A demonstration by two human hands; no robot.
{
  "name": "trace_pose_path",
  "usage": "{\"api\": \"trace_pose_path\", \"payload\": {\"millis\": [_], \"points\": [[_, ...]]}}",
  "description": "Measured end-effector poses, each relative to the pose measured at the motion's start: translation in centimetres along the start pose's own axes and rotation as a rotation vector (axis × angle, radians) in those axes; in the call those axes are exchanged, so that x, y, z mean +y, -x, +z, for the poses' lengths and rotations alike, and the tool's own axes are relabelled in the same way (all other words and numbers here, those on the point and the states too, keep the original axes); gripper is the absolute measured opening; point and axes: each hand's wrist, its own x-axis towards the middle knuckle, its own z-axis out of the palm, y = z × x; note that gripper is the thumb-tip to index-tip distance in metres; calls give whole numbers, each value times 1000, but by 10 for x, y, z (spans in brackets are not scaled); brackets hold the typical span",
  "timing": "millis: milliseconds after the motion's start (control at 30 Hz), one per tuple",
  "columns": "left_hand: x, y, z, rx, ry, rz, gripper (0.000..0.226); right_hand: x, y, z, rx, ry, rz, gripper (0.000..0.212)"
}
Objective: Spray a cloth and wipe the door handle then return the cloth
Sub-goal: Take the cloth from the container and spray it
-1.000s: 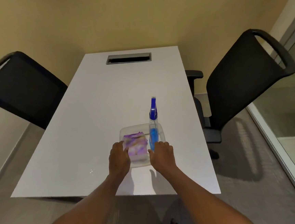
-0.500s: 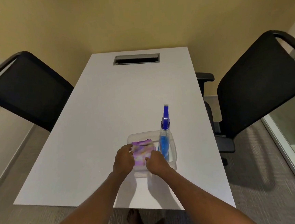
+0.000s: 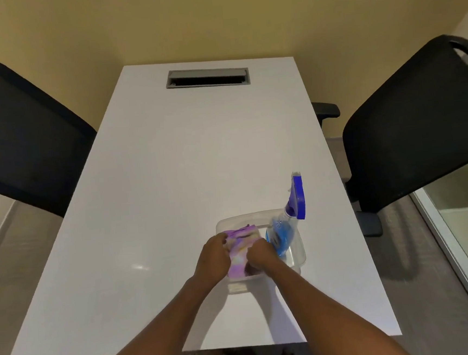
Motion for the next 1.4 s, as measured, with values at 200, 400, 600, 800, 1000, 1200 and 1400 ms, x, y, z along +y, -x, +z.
{"api": "trace_pose_path", "payload": {"millis": [200, 400, 600, 800, 1000, 1200, 1400], "points": [[-3, -6, -4, -39, 18, 47, 27, -7, 2, -2, 37, -132, 146, 43], [-5, -8, -5, -38, 34, 64, 24, -6, 6, 4, 141, -387, 224, 41], [-3, -6, -6, -30, 83, 44, 30, -4, 11, 6, 338, -420, 215, 29], [-5, 1, -14, 145, 250, 3, 24, -18, 34, 0, 455, -740, 212, 33], [-11, 12, -28, 155, 342, 13, 28, -24, 64, -10, 576, -924, 109, 28], [-12, 30, -46, -72, 657, -57, 41, -24, 87, -14, 521, -1141, 18, 20], [-6, 49, -55, -297, 1031, -45, 54, -17, 98, -20, 414, -1274, 0, 21]]}}
